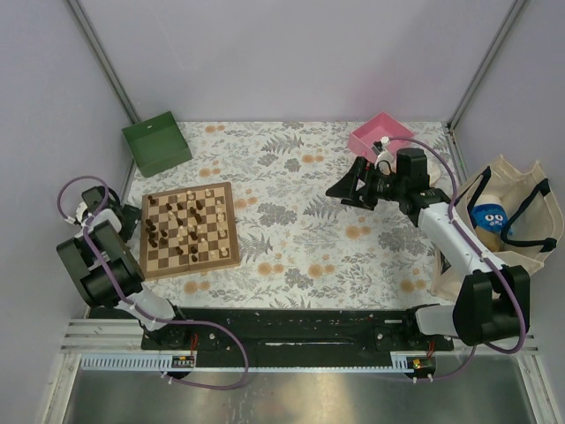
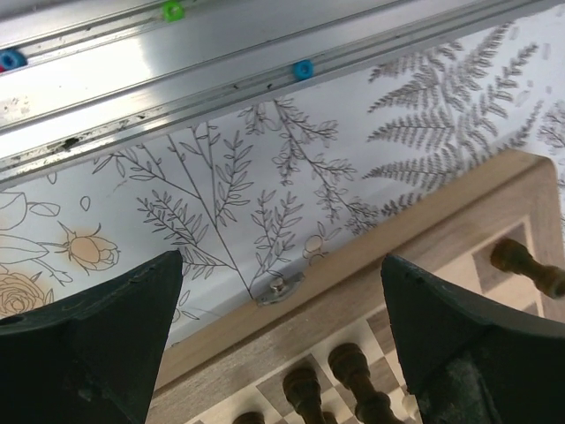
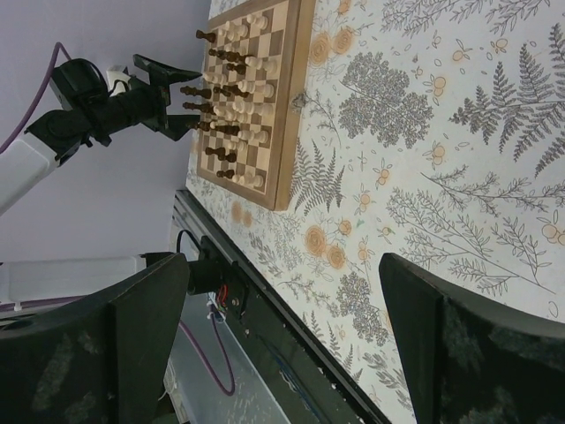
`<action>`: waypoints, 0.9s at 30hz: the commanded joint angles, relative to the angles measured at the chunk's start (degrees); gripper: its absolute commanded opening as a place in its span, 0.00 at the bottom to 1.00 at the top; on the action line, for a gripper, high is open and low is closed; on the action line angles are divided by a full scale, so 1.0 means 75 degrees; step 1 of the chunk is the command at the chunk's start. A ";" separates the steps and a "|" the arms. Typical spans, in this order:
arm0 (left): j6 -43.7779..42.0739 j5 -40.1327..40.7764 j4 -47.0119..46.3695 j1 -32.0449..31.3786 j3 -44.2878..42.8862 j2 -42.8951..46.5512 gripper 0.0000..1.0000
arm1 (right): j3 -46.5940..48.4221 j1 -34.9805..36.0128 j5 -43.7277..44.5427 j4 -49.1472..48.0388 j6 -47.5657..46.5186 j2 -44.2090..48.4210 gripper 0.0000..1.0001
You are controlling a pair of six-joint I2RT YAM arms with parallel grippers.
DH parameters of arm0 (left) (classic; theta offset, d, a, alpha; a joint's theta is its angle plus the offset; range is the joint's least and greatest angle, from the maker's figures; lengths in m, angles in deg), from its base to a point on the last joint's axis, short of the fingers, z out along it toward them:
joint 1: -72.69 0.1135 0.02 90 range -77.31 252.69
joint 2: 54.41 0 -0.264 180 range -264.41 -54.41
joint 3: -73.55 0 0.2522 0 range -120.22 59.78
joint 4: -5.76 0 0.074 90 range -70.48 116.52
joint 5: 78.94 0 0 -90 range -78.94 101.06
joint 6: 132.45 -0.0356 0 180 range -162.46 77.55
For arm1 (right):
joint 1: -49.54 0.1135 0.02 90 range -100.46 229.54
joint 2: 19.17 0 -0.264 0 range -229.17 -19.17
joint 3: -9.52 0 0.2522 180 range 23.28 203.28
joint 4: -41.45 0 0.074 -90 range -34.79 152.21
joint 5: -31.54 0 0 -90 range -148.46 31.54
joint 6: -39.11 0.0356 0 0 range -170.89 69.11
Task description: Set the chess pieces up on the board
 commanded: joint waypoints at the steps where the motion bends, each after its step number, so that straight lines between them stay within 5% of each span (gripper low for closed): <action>1: 0.0631 0.0567 0.0072 -0.0016 -0.0380 -0.0074 0.97 | 0.0307 0.0056 -0.0133 0.0229 -0.0124 -0.0040 0.99; 15: 0.0913 0.0873 0.0624 -0.0683 -0.0357 -0.0520 0.92 | 0.0343 0.0044 0.0055 0.0300 -0.0136 -0.0146 0.99; 27: 0.1065 0.0802 0.0846 -0.1398 0.0053 0.0335 0.91 | 0.0003 0.0044 0.0662 0.0300 -0.0055 -0.0192 0.99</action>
